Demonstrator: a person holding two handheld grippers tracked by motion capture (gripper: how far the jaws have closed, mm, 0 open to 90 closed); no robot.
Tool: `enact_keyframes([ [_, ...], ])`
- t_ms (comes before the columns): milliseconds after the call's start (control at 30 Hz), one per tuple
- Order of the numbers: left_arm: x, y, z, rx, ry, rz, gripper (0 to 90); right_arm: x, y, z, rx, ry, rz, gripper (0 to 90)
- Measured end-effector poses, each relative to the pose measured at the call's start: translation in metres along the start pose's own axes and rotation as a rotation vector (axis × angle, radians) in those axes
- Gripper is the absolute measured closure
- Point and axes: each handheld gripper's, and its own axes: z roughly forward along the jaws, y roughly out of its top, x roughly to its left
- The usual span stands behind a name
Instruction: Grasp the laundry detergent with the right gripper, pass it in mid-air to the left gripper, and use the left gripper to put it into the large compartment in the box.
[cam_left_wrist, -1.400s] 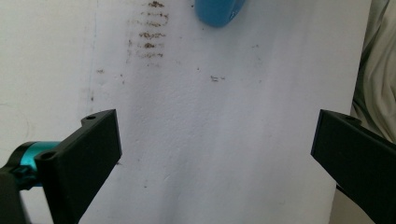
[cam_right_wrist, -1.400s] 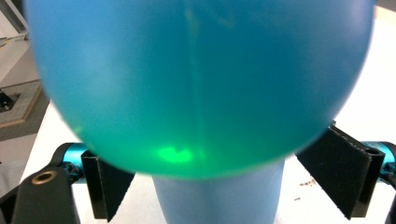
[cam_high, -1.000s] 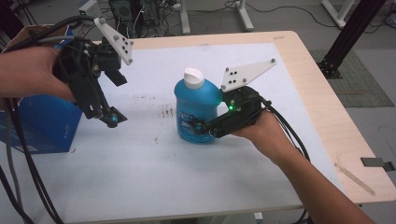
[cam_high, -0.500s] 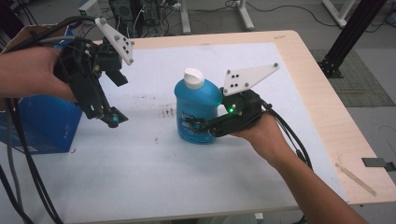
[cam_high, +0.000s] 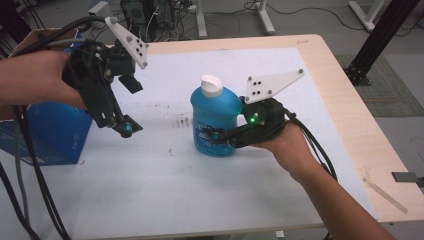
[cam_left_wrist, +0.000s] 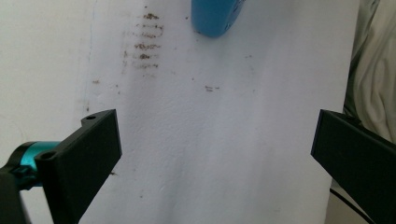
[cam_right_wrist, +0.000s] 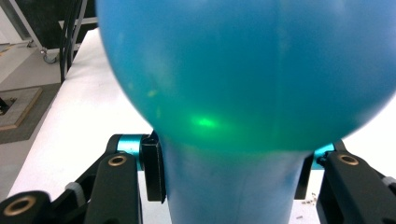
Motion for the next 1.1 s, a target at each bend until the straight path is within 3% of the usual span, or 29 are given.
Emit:
enact_keyframes([
  [233,-0.005,0.011,-0.011,-0.012,-0.01,0.003,1.7,0.002,0.007,-0.009,0.016,0.022,0.0,45.7],
  [500,-0.01,0.03,-0.022,-0.011,-0.025,0.027,1.7,0.004,0.03,-0.014,0.032,0.069,-0.026,45.6],
  [1100,-0.019,0.062,-0.032,0.024,-0.051,0.091,1.7,0.006,0.057,0.006,0.067,0.172,-0.059,45.6],
])
